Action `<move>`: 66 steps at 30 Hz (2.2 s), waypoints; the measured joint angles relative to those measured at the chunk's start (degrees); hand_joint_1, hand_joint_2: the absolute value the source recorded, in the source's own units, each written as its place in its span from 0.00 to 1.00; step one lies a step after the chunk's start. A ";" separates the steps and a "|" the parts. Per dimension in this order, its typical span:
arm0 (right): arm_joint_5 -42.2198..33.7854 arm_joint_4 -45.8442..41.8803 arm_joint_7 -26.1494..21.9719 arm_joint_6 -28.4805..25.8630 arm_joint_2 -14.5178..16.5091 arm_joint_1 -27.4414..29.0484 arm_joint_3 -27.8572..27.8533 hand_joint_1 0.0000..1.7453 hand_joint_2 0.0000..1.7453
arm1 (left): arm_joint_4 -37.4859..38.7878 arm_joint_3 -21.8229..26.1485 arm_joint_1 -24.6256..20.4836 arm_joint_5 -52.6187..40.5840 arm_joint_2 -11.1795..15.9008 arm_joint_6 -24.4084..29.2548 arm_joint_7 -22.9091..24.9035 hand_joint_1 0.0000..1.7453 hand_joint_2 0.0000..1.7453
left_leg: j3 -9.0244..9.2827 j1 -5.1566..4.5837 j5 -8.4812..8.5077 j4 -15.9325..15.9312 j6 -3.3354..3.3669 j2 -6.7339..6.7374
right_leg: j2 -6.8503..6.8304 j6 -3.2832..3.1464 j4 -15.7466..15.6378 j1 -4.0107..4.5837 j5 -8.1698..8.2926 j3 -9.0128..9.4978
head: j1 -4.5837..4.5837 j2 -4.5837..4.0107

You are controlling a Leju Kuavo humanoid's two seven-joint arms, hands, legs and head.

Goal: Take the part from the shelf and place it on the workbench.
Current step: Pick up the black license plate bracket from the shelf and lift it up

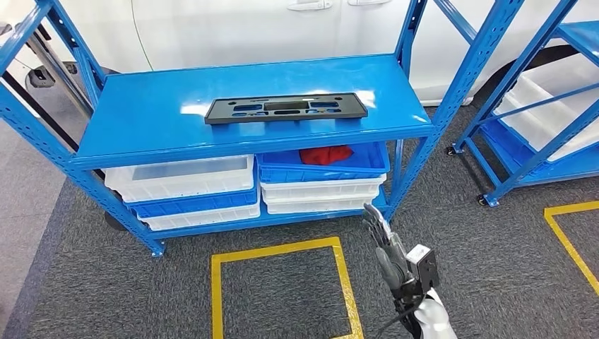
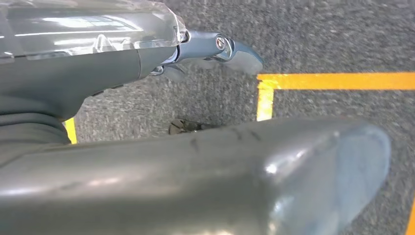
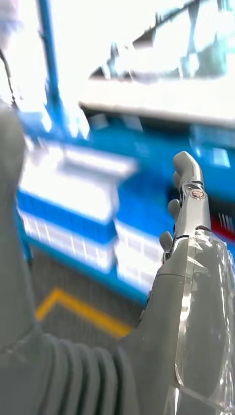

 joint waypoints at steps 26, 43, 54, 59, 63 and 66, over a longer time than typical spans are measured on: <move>-19.81 -35.12 -4.62 9.16 -6.05 -13.20 24.18 0.00 0.00 | 1.64 10.95 -2.05 -4.45 -1.69 0.39 -2.12 0.00 0.00 | -1.29 0.70 0.15 2.02 -2.17 0.09 | -0.08 -1.17 -0.80 -0.20 0.66 0.15 | 0.00 0.00; -15.82 -37.57 -4.65 5.23 -6.79 -10.67 26.25 0.00 0.00 | 1.88 11.90 -2.24 -4.97 -2.33 0.20 -3.06 0.00 0.00 | 0.86 -0.67 -1.00 -0.17 0.39 -0.08 | -0.20 -1.11 -0.11 0.69 1.93 -2.02 | 0.00 0.00; -7.32 -28.25 -4.65 -4.00 -6.51 -8.22 27.75 0.00 0.00 | 1.95 11.56 -1.86 -6.55 -2.36 -0.34 -3.82 0.00 0.00 | -6.66 0.57 -2.88 11.37 -2.32 0.08 | -0.26 -1.99 -1.22 -0.20 0.57 0.45 | -0.01 0.00; -6.41 -24.79 -4.65 -5.23 -6.16 -8.10 28.36 0.00 0.00 | 2.01 11.39 -1.84 -6.71 -2.38 -0.72 -4.09 0.00 0.00 | -2.03 0.25 1.12 0.60 -0.98 0.00 | -0.15 -0.39 -0.91 0.02 -0.54 1.18 | 0.00 0.00; -6.33 -23.72 -4.65 -5.35 -6.04 -8.12 28.46 0.00 0.00 | 2.02 11.37 -1.80 -6.74 -2.45 -0.74 -4.11 0.00 0.00 | -1.29 0.35 0.98 -0.02 0.63 -0.01 | -0.22 0.83 2.75 -0.27 -2.93 -0.22 | 0.00 0.00; -6.28 -22.84 -4.65 -5.67 -6.05 -7.77 28.51 0.00 0.00 | 2.02 11.37 -1.84 -6.70 -2.46 -0.72 -4.13 0.00 0.00 | -0.89 0.09 0.54 -0.05 1.24 0.00 | -0.26 1.08 14.31 -0.29 -7.00 -6.90 | 0.00 0.00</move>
